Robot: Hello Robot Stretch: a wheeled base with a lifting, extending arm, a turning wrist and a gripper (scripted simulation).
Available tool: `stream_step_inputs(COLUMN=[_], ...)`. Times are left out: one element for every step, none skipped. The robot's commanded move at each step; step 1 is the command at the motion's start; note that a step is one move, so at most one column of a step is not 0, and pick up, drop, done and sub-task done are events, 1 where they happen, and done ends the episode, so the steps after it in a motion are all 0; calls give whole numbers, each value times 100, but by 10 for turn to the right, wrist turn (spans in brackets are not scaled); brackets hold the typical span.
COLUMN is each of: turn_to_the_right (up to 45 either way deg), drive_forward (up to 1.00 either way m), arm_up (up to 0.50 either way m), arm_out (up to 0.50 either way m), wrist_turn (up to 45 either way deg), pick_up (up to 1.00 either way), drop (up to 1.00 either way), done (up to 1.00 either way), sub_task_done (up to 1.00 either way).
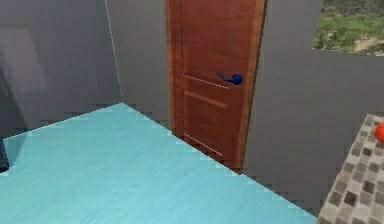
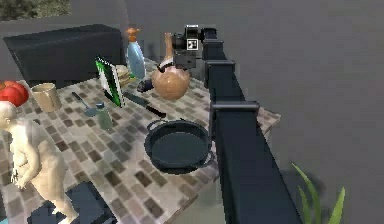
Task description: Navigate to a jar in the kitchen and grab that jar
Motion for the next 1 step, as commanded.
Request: stream_step_inputs(turn_to_the_right=[0], drive_forward=[0], arm_up=[0], arm_out=[0], wrist_turn=[0], pick_up=[0], drop=[0], done=[100], sub_task_done=[0])
